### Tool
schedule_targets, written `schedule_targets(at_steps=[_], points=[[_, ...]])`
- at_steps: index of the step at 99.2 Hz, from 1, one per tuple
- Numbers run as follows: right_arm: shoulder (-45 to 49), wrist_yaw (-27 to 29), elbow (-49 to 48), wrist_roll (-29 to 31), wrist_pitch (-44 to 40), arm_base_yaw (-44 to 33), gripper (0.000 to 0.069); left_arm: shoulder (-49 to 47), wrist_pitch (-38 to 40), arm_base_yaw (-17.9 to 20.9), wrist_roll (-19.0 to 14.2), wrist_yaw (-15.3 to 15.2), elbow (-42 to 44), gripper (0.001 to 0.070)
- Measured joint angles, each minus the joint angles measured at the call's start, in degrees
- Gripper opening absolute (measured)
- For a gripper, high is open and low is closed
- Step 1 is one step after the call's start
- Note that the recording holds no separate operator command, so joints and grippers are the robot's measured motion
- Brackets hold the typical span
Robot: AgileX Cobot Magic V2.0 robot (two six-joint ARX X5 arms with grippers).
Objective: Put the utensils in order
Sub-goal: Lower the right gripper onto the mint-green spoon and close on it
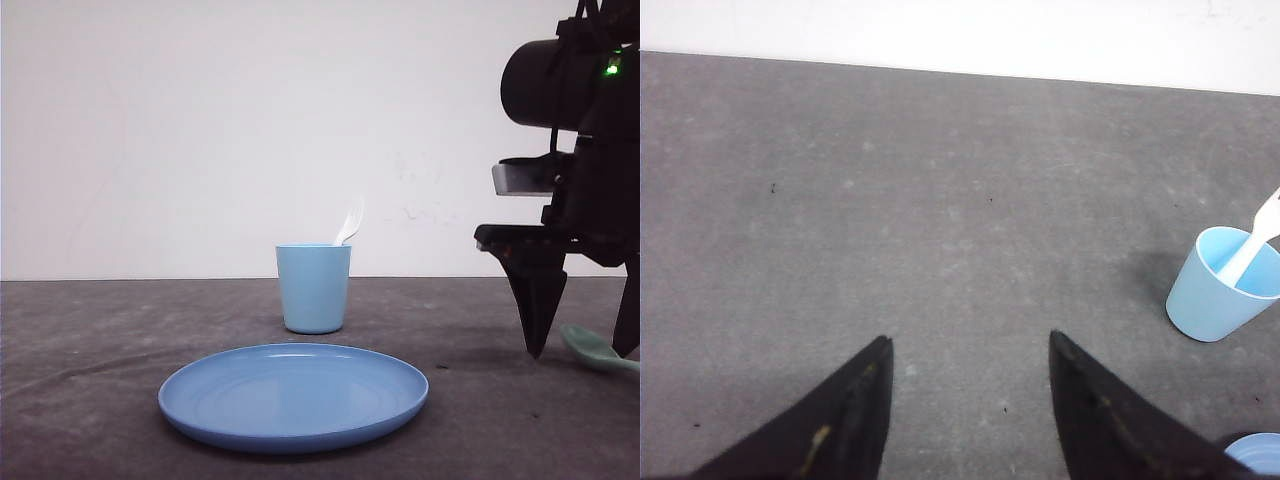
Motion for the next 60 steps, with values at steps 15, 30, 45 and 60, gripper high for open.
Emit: schedule_targets(at_steps=[15, 30, 45, 60], points=[[0.5, 0.0, 0.0, 0.7, 0.0, 0.0, 0.0458, 0.0, 0.0, 0.0, 0.0, -0.4, 0.0, 0.0295], [0.5, 0.0, 0.0, 0.9, 0.4, 0.0, 0.0408, 0.0, 0.0, 0.0, 0.0, -0.4, 0.0, 0.0295], [0.5, 0.3, 0.0, 0.9, 0.4, 0.0, 0.0279, 0.0, 0.0, 0.0, 0.0, -0.5, 0.0, 0.0295], [0.5, 0.3, 0.0, 0.9, 0.4, 0.0, 0.0227, 0.0, 0.0, 0.0, 0.0, -1.8, 0.0, 0.0295]])
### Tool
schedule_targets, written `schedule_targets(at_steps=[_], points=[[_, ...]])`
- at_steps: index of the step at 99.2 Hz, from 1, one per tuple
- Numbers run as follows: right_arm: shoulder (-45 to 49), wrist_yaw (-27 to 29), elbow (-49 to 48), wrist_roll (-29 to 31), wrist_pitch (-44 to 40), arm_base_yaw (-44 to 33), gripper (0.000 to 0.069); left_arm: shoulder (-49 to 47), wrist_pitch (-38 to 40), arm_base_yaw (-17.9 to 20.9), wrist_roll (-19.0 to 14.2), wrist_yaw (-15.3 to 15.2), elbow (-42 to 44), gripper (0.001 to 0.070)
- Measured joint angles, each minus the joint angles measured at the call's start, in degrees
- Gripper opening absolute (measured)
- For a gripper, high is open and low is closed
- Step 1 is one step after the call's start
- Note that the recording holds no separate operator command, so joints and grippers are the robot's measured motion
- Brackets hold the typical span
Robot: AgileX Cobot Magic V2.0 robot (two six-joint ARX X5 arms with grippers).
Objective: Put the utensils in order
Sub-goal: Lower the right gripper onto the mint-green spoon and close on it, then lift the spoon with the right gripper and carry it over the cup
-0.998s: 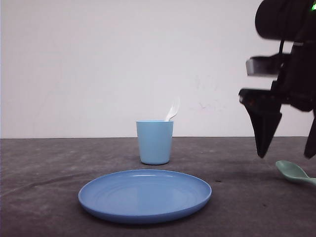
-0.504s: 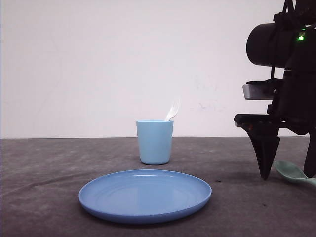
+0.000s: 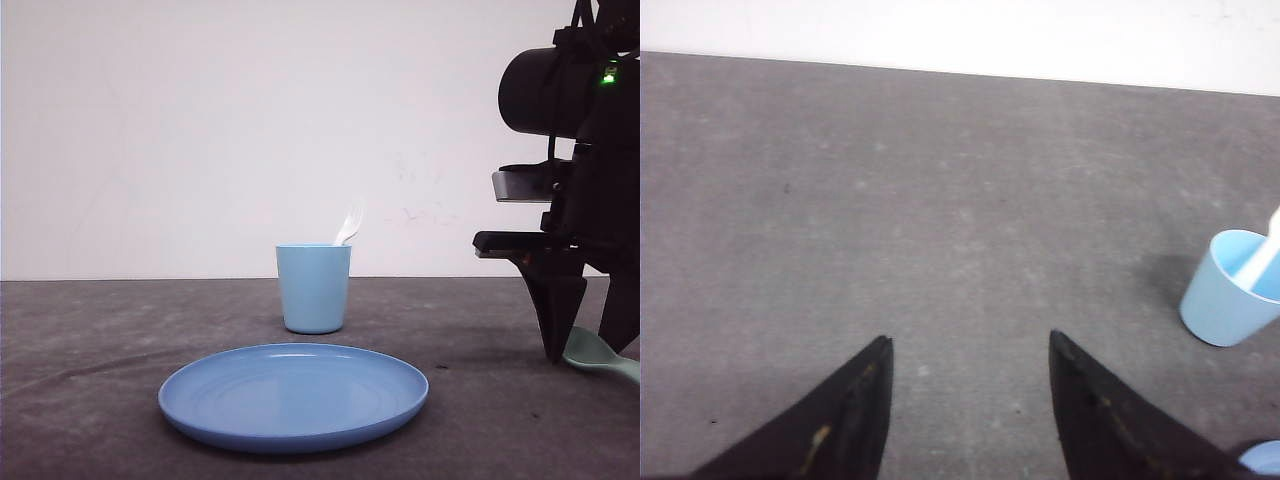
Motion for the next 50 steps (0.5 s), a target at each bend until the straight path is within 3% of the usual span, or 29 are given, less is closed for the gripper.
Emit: schedule_targets(at_steps=[31, 39, 50], points=[[0.0, 0.0, 0.0, 0.2, 0.2, 0.0, 0.0131, 0.0, 0.0, 0.0, 0.0, -0.1, 0.0, 0.0295], [0.0, 0.1, 0.0, 0.3, 0.3, 0.0, 0.0063, 0.0, 0.0, 0.0, 0.0, -0.1, 0.0, 0.0295], [0.0, 0.0, 0.0, 0.3, 0.4, 0.0, 0.0056, 0.0, 0.0, 0.0, 0.0, -0.1, 0.0, 0.0295]])
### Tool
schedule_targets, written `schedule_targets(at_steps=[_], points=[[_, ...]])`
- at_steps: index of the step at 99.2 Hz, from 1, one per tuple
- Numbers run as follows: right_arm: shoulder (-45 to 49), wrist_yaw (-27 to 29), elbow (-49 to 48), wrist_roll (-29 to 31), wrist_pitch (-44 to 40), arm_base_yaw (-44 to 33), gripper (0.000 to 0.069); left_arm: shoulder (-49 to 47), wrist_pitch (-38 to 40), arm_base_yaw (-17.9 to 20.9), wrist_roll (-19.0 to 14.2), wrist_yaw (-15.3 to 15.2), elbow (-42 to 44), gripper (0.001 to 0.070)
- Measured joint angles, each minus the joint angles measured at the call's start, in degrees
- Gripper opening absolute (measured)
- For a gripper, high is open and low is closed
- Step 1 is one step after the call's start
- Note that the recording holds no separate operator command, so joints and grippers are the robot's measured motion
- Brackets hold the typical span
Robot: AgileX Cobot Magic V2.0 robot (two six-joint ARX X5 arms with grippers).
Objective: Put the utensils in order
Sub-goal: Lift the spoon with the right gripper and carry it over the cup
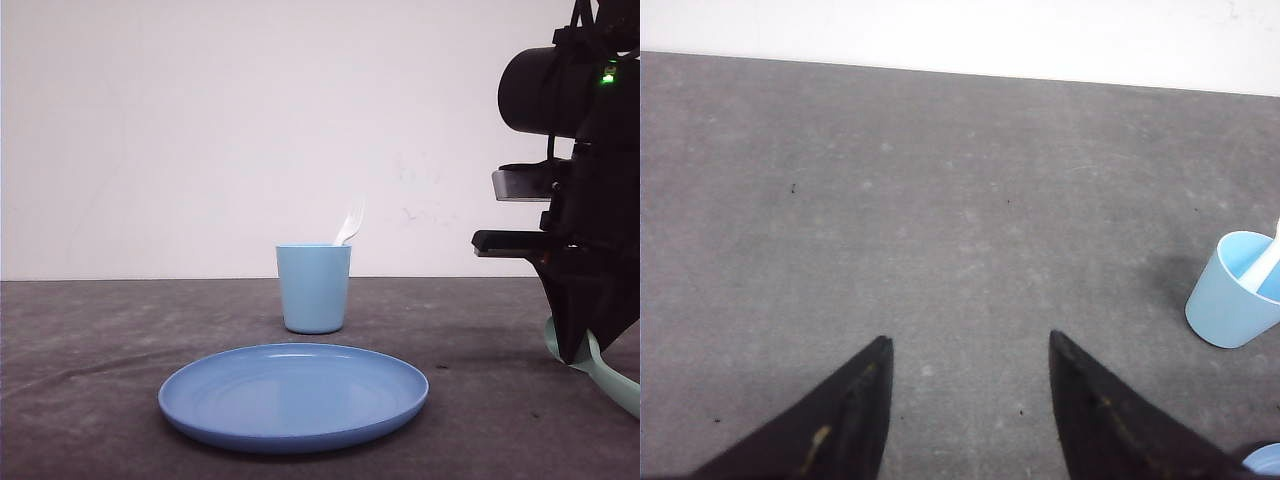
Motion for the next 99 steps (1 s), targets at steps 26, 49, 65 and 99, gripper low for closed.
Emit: schedule_targets(at_steps=[26, 49, 65, 99], points=[[-2.4, -0.5, 0.0, -0.6, 2.2, 0.0, 0.0052, 0.0, 0.0, 0.0, 0.0, 0.0, 0.0, 0.0295], [-5.9, -3.5, 2.8, -4.2, 4.4, 2.1, 0.0049, 0.0, 0.0, 0.0, 0.0, 0.0, 0.0, 0.0295], [-8.1, -4.8, 8.0, -8.9, 12.2, 5.4, 0.0049, 0.0, 0.0, 0.0, 0.0, 0.0, 0.0, 0.0295], [-8.0, -4.7, 10.6, -18.7, 33.2, 11.2, 0.0049, 0.0, 0.0, 0.0, 0.0, 0.0, 0.0, 0.0295]])
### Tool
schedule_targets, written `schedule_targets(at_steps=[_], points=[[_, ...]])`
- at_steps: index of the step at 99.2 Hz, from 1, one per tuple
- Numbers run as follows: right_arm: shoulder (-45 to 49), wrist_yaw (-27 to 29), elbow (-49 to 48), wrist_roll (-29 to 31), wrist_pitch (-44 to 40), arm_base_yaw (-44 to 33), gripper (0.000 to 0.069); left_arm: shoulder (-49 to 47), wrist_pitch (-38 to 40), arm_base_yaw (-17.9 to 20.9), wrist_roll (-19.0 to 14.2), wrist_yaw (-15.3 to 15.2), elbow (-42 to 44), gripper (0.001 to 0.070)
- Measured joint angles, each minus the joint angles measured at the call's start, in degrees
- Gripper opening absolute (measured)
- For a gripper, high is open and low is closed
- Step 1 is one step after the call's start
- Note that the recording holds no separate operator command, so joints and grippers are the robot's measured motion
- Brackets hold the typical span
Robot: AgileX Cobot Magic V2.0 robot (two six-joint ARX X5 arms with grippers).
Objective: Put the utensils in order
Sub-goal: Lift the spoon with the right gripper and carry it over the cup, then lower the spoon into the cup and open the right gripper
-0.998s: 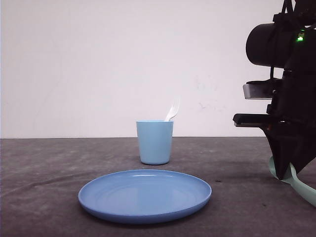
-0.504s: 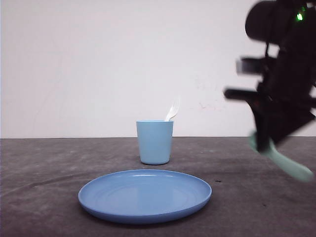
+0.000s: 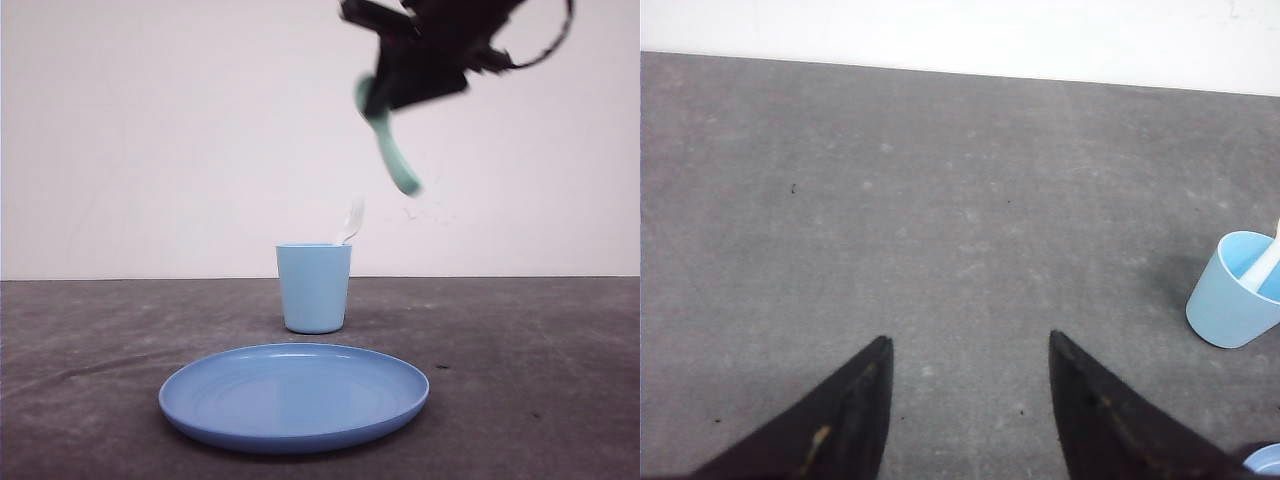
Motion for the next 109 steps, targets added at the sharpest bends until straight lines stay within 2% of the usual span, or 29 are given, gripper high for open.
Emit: schedule_targets(at_steps=[31, 52, 71, 84, 109], points=[[6.1, 0.0, 0.3, -7.0, 18.1, 2.0, 0.0048, 0.0, 0.0, 0.0, 0.0, 0.0, 0.0, 0.0295], [13.3, 0.0, 0.5, -9.0, 30.2, 1.9, 0.0048, 0.0, 0.0, 0.0, 0.0, 0.0, 0.0, 0.0295], [20.7, -2.9, 3.9, -11.3, 32.1, 1.9, 0.0048, 0.0, -0.2, 0.0, 0.0, 0.0, 0.0, 0.0295], [25.1, -3.0, 6.4, -12.9, 31.5, 2.0, 0.0048, 0.0, -0.4, 0.0, 0.0, 0.0, 0.0, 0.0295], [27.3, -3.0, 6.8, -13.5, 26.9, 1.9, 0.0048, 0.0, -0.5, 0.0, 0.0, 0.0, 0.0, 0.0295]])
